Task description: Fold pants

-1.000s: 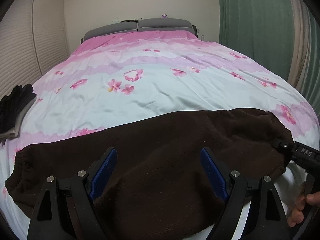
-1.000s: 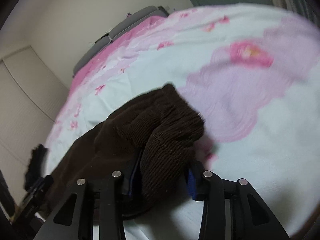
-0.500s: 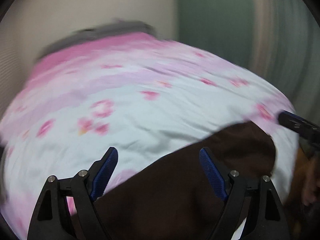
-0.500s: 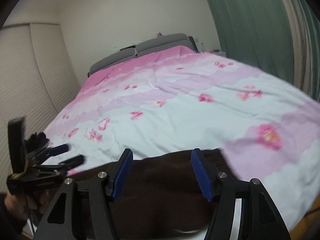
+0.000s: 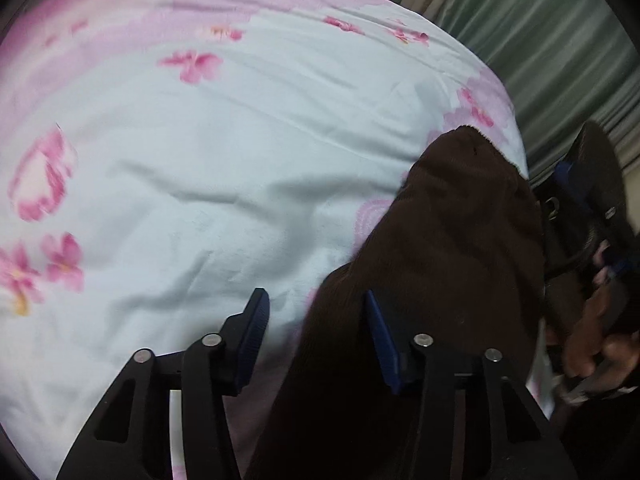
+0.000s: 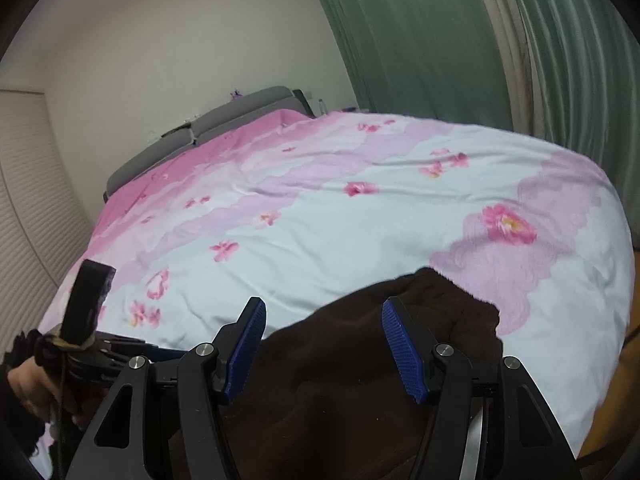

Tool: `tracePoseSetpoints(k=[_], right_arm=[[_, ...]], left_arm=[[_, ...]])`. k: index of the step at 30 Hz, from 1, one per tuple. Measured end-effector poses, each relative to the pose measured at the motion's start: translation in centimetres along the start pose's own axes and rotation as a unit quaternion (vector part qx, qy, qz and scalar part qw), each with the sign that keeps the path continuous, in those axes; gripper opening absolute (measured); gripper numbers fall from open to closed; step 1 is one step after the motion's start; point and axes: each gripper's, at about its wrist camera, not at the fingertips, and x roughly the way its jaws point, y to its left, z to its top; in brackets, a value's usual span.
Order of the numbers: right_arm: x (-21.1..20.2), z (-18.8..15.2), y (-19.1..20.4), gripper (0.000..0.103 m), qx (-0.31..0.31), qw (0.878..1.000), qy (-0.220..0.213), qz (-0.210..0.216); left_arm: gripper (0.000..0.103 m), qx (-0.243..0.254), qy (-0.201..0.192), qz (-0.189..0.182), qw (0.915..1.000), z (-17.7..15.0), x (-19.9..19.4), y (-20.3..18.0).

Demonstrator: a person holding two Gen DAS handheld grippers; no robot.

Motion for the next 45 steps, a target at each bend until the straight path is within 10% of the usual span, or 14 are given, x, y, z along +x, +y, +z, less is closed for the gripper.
tracePoseSetpoints(k=[9,21,27,31,35,45], right_arm=[[1.1,-0.1,-1.8,0.062,0.027,0.999,0.019,-0.003],[1.3,0.6,-3.8,0.062,0.034,0.996,0.001,-0.077],[2.2,0.1,-5.0,0.062,0.048,0.995,0.035,-0.081],[1.4,-0.1,-5.8,0.065,0.059,0.994,0.031,-0.091],[0.7,-0.3,-7.2,0.073,0.07,0.991,0.035,-0.108],[1.2,-0.2,-10.6,0.083,0.095,0.991,0.081,-0.036]], left_arm=[[0.026,-0.057,0.051,-0.074,0.9943,0.7,1.8,0.3],[0.011,-0.048,-0.1,0.103,0.9884,-1.3,-1.9,-2.4],[0.011,-0.112,-0.102,0.087,0.9847,-2.2,-0.1,-1.8],[0.056,-0.124,-0.111,0.08,0.9828,-2.3,-1.6,-2.0],[0.06,-0.116,-0.136,0.132,0.975,-2.8,-2.7,-3.0],[0.078,-0.186,-0.248,0.302,0.9015,-10.5,-6.4,-10.5]])
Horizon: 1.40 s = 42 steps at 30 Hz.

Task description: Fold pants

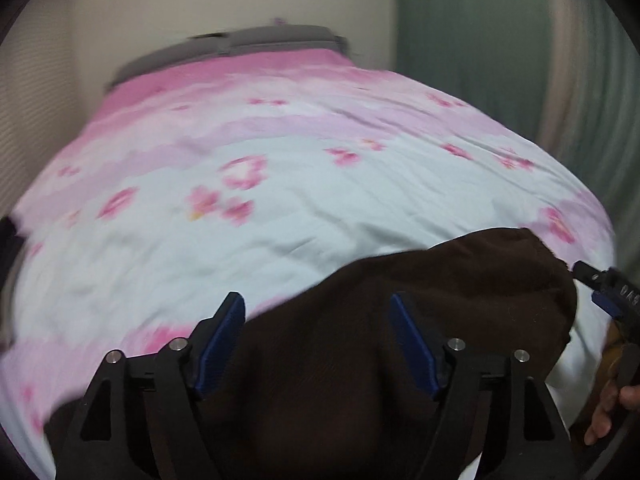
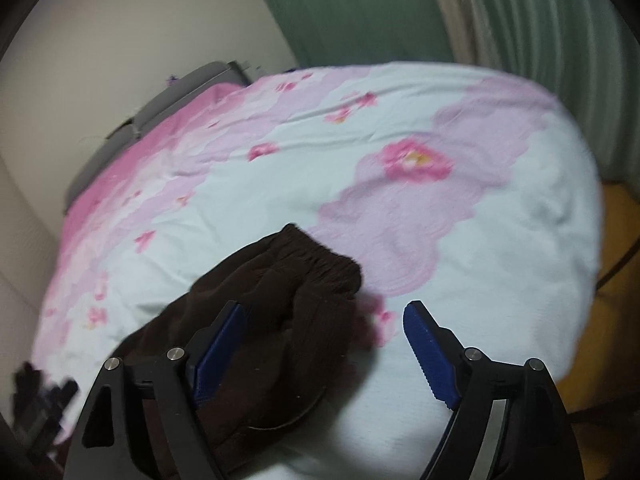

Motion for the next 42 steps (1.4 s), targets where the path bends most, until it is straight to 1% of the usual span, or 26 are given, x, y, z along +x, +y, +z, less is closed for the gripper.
tracePoseSetpoints(k=[1,3,6,9,11,12,13,15,16,18,19,20,21,23,24,26,27,29,30,32,33,35,37,40,41,42], right_arm=[[0.3,0.1,-0.4,0.083,0.007,1.0,0.007,0.018],[1.1,0.1,-1.2,0.083,0.026,0.998,0.023,0.055],[2.9,0.0,-1.7,0.083,0.036,0.993,0.054,0.095],[4.9,-0.5,-2.1,0.083,0.039,0.989,0.082,0.117],[6.2,-0.8,-2.5,0.083,0.055,0.983,0.104,0.14],[6.8,-1.1,-2.8,0.083,0.065,0.979,0.113,0.156],[7.2,-1.2,-3.0,0.083,0.07,0.977,0.114,0.163],[7.8,-1.4,-3.0,0.083,0.071,0.973,0.114,0.186],[8.0,-1.4,-2.8,0.083,0.068,0.972,0.114,0.194],[8.7,-1.6,-2.0,0.083,0.053,0.964,0.121,0.229],[9.1,-1.7,-1.5,0.082,0.044,0.963,0.127,0.235],[9.3,-1.8,-1.0,0.073,0.033,0.962,0.131,0.236],[9.7,-2.0,-0.8,0.05,0.03,0.963,0.137,0.232],[10.0,-2.1,-1.2,0.039,0.049,0.959,0.146,0.237],[9.7,-2.0,-1.3,0.035,0.054,0.959,0.139,0.24],[8.5,-1.8,-0.6,0.032,0.027,0.965,0.122,0.229],[7.3,-1.6,0.3,0.031,-0.002,0.972,0.103,0.214],[5.2,-1.1,2.0,0.031,-0.05,0.977,0.07,0.194],[3.6,-0.9,3.5,0.03,-0.086,0.979,0.044,0.181],[1.1,-0.7,6.1,0.03,-0.142,0.976,0.004,0.164],[-0.6,-0.8,8.0,0.03,-0.179,0.971,-0.022,0.154],[-2.6,-1.2,10.9,0.03,-0.23,0.961,-0.053,0.143],[-4.6,-2.3,14.1,0.03,-0.281,0.947,-0.081,0.131],[-6.7,-4.6,18.1,0.03,-0.343,0.924,-0.113,0.123],[-7.4,-5.6,19.3,0.03,-0.364,0.915,-0.124,0.122],[-8.2,-7.2,20.9,0.03,-0.392,0.902,-0.138,0.119]], left_arm=[[0.08,-0.026,-0.002,0.016,0.9995,-0.8,-0.7,0.4],[0.086,-0.093,-0.005,0.038,0.9949,-2.6,-2.0,1.7],[0.089,-0.141,-0.03,0.072,0.9869,-4.6,-3.2,2.1],[0.09,-0.145,-0.041,0.078,0.9855,-5.1,-3.3,0.8],[0.09,-0.138,-0.065,0.083,0.9848,-5.2,-3.4,-0.4],[0.091,-0.133,-0.068,0.085,0.9851,-5.3,-3.3,-0.8],[0.091,-0.125,-0.067,0.088,0.9859,-5.5,-3.1,-1.3],[0.091,-0.122,-0.046,0.09,0.9873,-6.1,-1.9,-1.7],[0.091,-0.124,-0.04,0.093,0.987,-6.3,-1.5,-1.8],[0.091,-0.129,-0.023,0.102,0.9861,-7.1,-0.5,-1.6],[0.091,-0.131,-0.017,0.104,0.9859,-7.4,-0.1,-1.5],[0.091,-0.131,-0.011,0.105,0.9857,-7.6,0.2,-1.5],[0.091,-0.133,-0.005,0.108,0.9851,-7.8,0.5,-1.4],[0.091,-0.137,-0.002,0.107,0.9847,-7.9,0.6,-1.2],[0.091,-0.138,-0.006,0.107,0.9846,-7.7,0.4,-1.2],[0.091,-0.14,-0.011,0.104,0.9846,-7.6,-0.1,-1.1],[0.091,-0.145,-0.008,0.102,0.9841,-7.5,-0.4,-0.9],[0.091,-0.166,-0.005,0.09,0.982,-7.4,-1.2,0.0],[0.091,-0.174,-0.007,0.089,0.9807,-7.2,-1.7,0.6],[0.091,-0.184,-0.017,0.092,0.9785,-6.9,-3.3,1.7],[0.091,-0.187,-0.022,0.095,0.9776,-6.7,-4.1,2.4],[0.091,-0.19,-0.032,0.105,0.9756,-6.4,-5.8,3.7],[0.091,-0.193,-0.04,0.116,0.9735,-6.3,-7.3,5.1],[0.091,-0.194,-0.053,0.14,0.9694,-6.8,-10.2,7.7],[0.091,-0.195,-0.058,0.148,0.9678,-7.1,-11.0,8.4],[0.091,-0.198,-0.064,0.161,0.9649,-7.6,-12.3,9.6]])
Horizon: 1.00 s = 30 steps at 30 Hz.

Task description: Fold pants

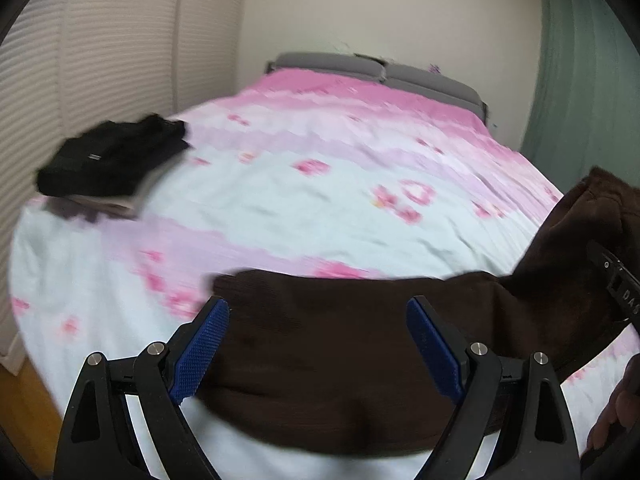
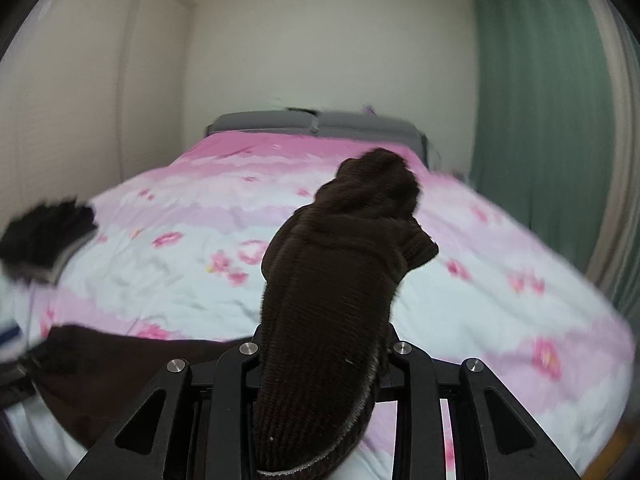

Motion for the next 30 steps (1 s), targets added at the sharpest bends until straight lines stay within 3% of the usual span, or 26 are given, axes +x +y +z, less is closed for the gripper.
tracePoseSetpoints(k=[4,8,12,15,18,23,30], right_arm=[[-1.2,0.3,7.8,0.03,-0.101,0.994,-0.031,0.014],[-2.1,-1.3,14.9,0.03,-0.198,0.978,-0.052,0.045],[-1.9,-4.3,21.4,0.03,-0.304,0.948,-0.048,0.076],[-1.0,-7.1,25.3,0.03,-0.373,0.923,-0.014,0.096],[-0.1,-9.0,27.0,0.03,-0.402,0.911,0.012,0.095],[0.0,-9.9,27.4,0.03,-0.404,0.91,0.023,0.089],[-1.4,-9.4,27.4,0.034,-0.391,0.918,0.001,0.063]], left_arm=[[0.092,-0.012,-0.022,0.039,0.9989,0.2,-2.3,5.1],[0.093,-0.026,-0.034,0.076,0.9962,0.1,-4.0,10.2],[0.093,-0.045,-0.03,0.103,0.9932,-0.6,-4.9,14.4],[0.093,-0.063,-0.023,0.113,0.9914,-1.3,-5.1,16.8],[0.093,-0.074,-0.016,0.115,0.9904,-1.7,-4.8,18.0],[0.093,-0.073,-0.011,0.112,0.9909,-1.7,-4.7,18.5],[0.093,-0.056,-0.019,0.111,0.9921,-1.4,-5.2,17.5]])
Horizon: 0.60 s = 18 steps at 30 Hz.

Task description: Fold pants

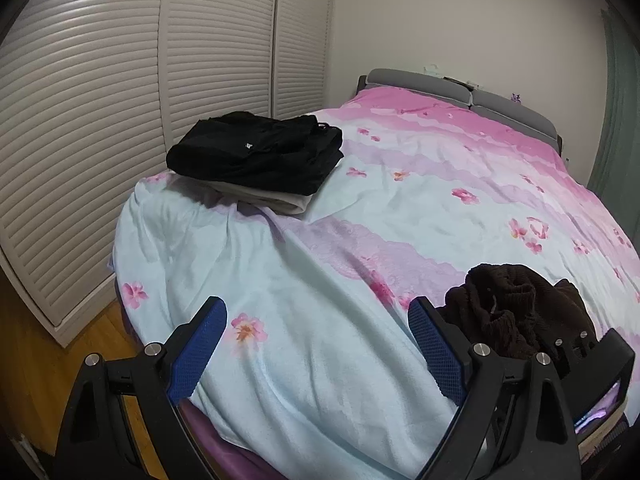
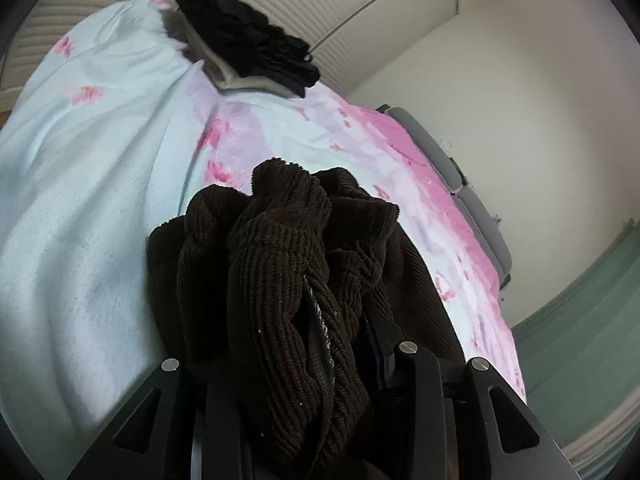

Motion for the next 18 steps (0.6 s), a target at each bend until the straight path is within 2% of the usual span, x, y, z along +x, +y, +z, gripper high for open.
tracePoseSetpoints(k=[5,8,11,15,18], right_arm=[[-2.7,-0.7,-2.1,0.039,0.029,0.999,-0.011,-0.006],[-3.7,-1.3,-2.6,0.052,0.027,0.999,-0.014,-0.025],[-4.3,-1.6,-2.7,0.071,0.018,0.998,-0.018,-0.049],[-4.4,-0.8,-2.1,0.072,0.003,0.998,-0.024,-0.063],[-4.3,-0.1,-1.8,0.072,-0.01,0.996,-0.01,-0.084]], left_arm=[[0.093,0.005,-0.013,0.001,0.9999,0.4,-1.2,-0.4],[0.093,0.011,-0.02,0.0,0.9997,0.7,-2.0,-1.0],[0.093,0.015,-0.025,0.001,0.9996,0.8,-2.5,-1.3],[0.093,0.014,-0.02,0.008,0.9997,0.8,-2.9,-1.2],[0.093,0.013,-0.018,0.017,0.9996,0.9,-3.0,-0.6]])
